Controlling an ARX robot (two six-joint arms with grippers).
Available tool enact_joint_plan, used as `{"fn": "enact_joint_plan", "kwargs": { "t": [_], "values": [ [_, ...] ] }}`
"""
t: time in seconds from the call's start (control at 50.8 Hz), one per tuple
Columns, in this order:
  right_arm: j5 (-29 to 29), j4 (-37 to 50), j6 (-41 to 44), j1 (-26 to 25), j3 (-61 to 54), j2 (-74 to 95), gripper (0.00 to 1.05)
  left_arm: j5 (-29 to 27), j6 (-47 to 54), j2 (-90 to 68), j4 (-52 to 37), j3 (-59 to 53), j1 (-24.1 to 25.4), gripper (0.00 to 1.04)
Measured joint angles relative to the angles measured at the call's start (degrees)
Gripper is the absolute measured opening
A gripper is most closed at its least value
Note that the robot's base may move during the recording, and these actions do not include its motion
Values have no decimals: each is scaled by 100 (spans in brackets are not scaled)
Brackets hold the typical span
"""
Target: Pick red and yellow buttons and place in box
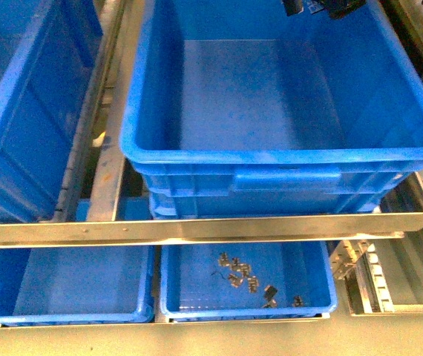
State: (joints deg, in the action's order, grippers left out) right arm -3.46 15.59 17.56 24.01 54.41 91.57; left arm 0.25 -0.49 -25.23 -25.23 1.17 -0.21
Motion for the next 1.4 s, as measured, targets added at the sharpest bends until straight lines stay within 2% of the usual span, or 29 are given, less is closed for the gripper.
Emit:
{"fn": "enact_joint_plan", "kwargs": {
  "t": [0.492, 0.689, 0.807, 0.944, 1.121, 1.279, 1.397],
  "values": [
    [44, 77, -192, 155, -162, 52, 26, -22, 4, 1244, 1233, 0, 0, 3],
    [142, -42, -236, 177, 345, 684, 26, -24, 2, 1576, 1569, 0, 0, 3],
    [170, -109, -236, 188, 645, 1029, 26, -22, 7, 2275, 2459, 0, 0, 3],
    [179, -280, -214, 138, 1128, 1462, 26, -13, 7, 2417, 2522, 0, 2, 3],
    [243, -905, -293, -57, 2522, 2430, 26, -26, 4, 2439, 2524, 0, 2, 3],
    [20, -2146, -490, -243, 4922, 4068, 26, -24, 4, 2439, 2524, 0, 2, 3],
    [-247, -2892, -706, -330, 6255, 5001, 26, -24, 7, 2439, 2524, 0, 2, 3]
  ]
}}
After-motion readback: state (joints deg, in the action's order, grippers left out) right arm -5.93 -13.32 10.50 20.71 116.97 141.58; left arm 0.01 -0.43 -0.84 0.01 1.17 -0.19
